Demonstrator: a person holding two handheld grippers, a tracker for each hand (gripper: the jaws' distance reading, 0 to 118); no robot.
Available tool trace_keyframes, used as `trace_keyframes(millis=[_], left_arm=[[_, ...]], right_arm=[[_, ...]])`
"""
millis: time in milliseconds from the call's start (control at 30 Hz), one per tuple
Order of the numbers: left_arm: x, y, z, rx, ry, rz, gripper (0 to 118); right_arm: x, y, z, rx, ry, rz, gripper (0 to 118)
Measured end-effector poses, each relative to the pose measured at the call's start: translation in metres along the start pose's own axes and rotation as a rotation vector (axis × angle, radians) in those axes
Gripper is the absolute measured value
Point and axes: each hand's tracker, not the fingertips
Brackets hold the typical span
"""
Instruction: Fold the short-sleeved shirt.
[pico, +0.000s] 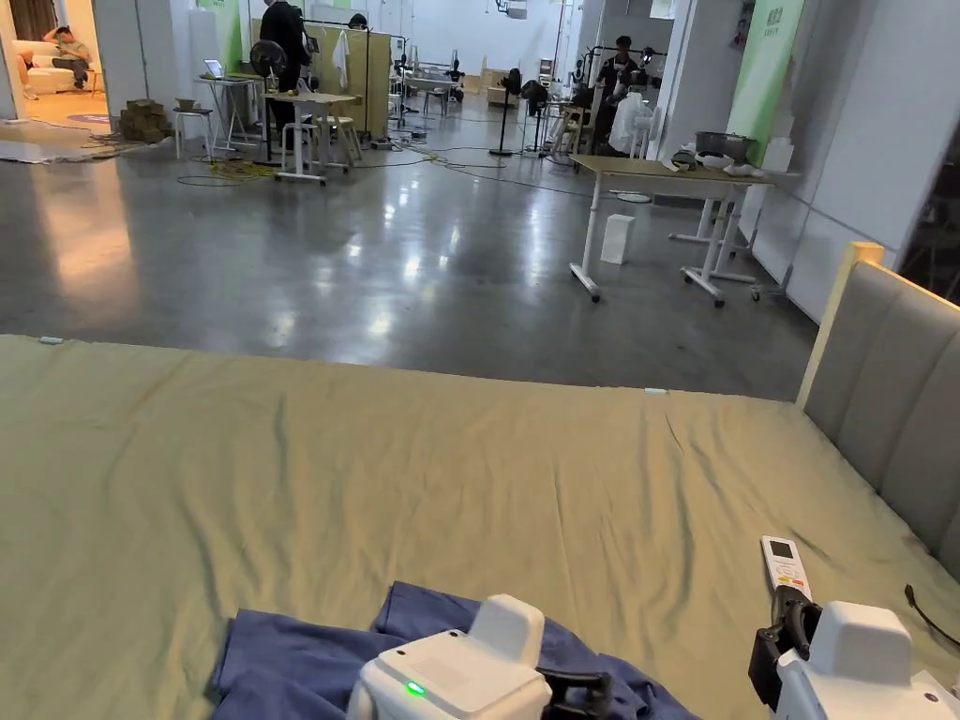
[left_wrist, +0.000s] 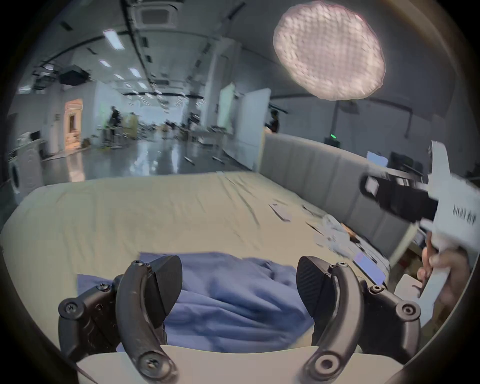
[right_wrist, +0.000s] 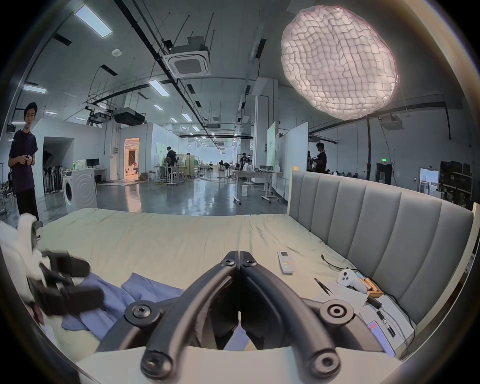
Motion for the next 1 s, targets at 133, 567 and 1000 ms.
trace_keyframes(millis=[133, 567, 1000], left_arm=[[-0.039, 0.027, 0.036, 0.136, 0.171, 0.027, 90], [-0.084, 0.034, 0.094, 0.239, 0.431, -0.035, 0], [-0.191, -0.003, 0.022, -0.108, 0.441, 0.184, 0]], right_arm=[[-0.019, 0.012, -0.003, 0.022, 0.03, -0.009, 0], [-0.069, 0.035, -0.012, 0.074, 0.088, -0.003, 0], [-0.074, 0.021, -0.045, 0.023, 0.107, 0.031, 0]])
